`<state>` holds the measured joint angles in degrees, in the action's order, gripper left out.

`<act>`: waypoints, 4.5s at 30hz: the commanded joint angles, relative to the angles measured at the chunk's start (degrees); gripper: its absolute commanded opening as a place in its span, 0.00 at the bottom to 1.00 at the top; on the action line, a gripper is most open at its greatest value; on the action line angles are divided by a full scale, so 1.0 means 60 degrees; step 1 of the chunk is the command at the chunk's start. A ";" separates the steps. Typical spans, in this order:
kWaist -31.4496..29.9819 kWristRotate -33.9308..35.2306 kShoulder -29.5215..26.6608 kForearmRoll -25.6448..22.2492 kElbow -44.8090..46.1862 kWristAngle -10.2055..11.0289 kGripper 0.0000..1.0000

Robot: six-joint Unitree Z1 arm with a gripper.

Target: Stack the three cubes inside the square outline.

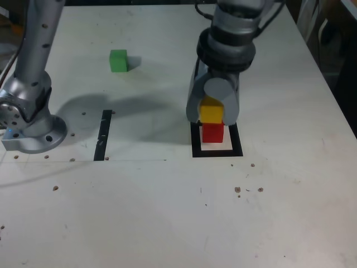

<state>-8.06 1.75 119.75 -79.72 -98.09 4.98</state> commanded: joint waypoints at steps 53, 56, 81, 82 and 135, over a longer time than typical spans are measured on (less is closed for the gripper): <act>0.4004 -0.3169 -0.4139 0.0218 0.3522 0.2227 0.99; 0.5273 -0.4189 -0.4268 0.1170 0.4258 0.2325 0.99; 0.9517 -0.5819 -0.2145 0.3666 0.5711 0.3131 0.92; 0.9517 -0.5814 -0.2033 0.3691 0.5697 0.3162 0.90; 0.4386 -0.3658 -0.3738 -0.0886 0.2078 0.1731 0.18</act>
<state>28.02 -21.76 97.13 -75.23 -80.16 15.87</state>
